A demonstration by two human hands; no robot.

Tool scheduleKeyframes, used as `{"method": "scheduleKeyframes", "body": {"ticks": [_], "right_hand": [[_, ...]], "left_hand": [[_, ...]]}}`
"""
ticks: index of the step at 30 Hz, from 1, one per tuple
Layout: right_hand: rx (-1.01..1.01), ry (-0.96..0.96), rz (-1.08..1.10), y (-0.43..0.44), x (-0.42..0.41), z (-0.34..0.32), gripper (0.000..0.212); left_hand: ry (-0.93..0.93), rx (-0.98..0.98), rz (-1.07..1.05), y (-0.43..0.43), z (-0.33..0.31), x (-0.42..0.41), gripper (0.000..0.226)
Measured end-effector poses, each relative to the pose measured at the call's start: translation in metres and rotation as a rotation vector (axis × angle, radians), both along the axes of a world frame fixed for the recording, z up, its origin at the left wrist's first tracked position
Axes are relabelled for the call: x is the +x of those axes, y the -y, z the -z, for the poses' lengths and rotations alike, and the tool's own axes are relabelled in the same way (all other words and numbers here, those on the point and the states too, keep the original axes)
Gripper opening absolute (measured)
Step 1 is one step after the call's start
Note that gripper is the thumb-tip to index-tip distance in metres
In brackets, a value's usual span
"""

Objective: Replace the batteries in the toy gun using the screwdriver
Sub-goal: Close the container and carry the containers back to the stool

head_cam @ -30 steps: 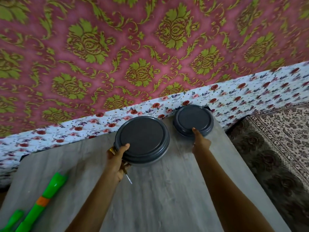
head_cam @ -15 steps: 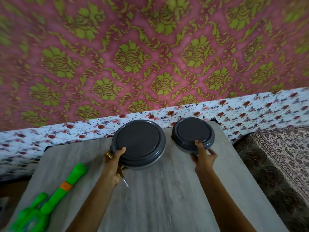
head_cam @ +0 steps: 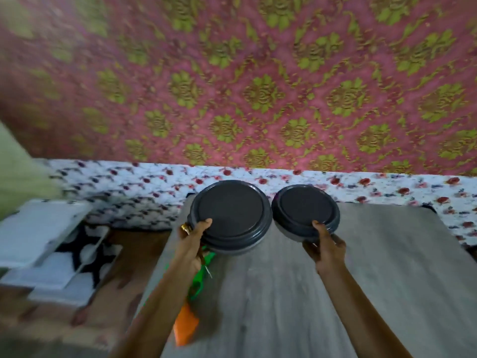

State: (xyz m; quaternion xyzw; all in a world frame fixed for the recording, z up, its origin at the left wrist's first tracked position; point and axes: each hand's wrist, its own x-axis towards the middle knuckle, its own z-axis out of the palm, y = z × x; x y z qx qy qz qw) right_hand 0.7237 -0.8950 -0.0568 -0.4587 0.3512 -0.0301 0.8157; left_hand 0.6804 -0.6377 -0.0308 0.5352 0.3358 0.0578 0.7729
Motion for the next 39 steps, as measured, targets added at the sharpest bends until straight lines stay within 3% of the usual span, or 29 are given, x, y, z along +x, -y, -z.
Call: {"method": "scheduleKeyframes", "body": {"ticks": [11,18,23,28,32,35,36,39], "right_hand": [[0.033,0.034,-0.284,-0.121,-0.001,-0.007,0.068],[0.019,-0.005,-0.394,-0.176,0.006,-0.009,0.064],[0.027,-0.025,-0.469,-0.223,0.006,-0.008,0.050],[0.022,-0.014,-0.512,-0.286,-0.005,-0.005,0.048],[-0.042,-0.038,-0.553,-0.348,-0.020,0.004,0.062],[-0.110,-0.100,-0.618,-0.403,-0.038,0.018,0.053],[-0.109,-0.145,-0.636,-0.431,-0.050,0.018,0.057],[-0.088,-0.237,-0.639,-0.492,-0.079,0.017,0.102]], "left_hand": [[0.022,-0.004,-0.274,-0.123,-0.019,-0.056,0.045],[-0.006,-0.008,-0.437,-0.159,-0.020,-0.087,0.058],[-0.005,-0.039,-0.538,-0.190,-0.023,-0.104,0.047],[0.039,-0.006,-0.563,-0.242,-0.017,-0.126,0.051],[0.044,-0.039,-0.595,-0.306,-0.006,-0.145,0.054],[0.025,-0.040,-0.586,-0.363,0.003,-0.163,0.059],[0.021,-0.054,-0.584,-0.390,0.005,-0.172,0.058],[0.006,-0.074,-0.581,-0.445,0.007,-0.193,0.054]]}}
